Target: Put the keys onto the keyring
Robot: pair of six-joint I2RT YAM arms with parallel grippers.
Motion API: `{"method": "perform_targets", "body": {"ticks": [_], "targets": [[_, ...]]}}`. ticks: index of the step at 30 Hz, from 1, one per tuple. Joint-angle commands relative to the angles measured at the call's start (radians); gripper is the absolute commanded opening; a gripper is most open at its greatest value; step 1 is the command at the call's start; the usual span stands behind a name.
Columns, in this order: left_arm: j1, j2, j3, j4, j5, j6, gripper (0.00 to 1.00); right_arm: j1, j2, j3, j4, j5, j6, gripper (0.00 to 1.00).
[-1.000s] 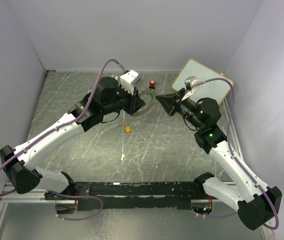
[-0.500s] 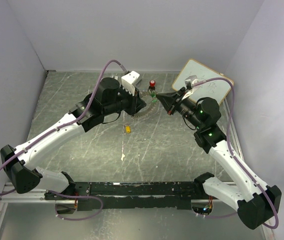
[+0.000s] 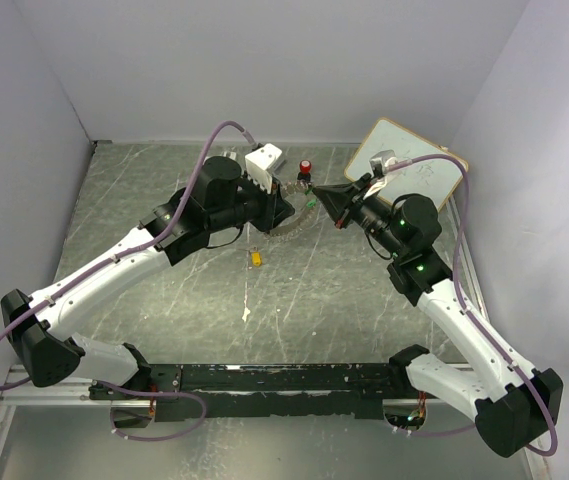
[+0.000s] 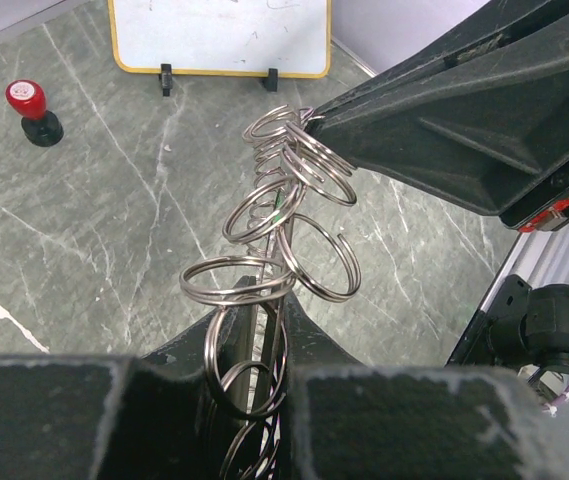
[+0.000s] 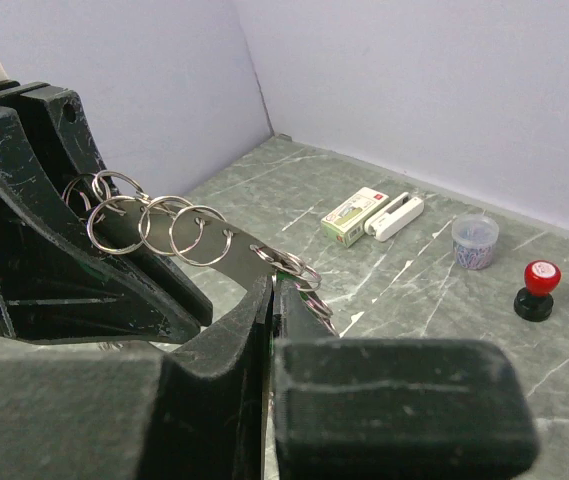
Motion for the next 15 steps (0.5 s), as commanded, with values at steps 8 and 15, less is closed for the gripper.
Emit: {"method": "perform_targets", "body": {"ticks": [8,15], "targets": [[-0.016,-0.012,0.014,0.045,-0.003,0.017,0.07,-0.003,0.002,0.039,0.011,0.074,0.018,0.00],[-0.017,-0.026,0.007,0.049,-0.009,0.020,0.07,-0.003,0.001,0.038,-0.010,0.103,0.025,0.00]]}}
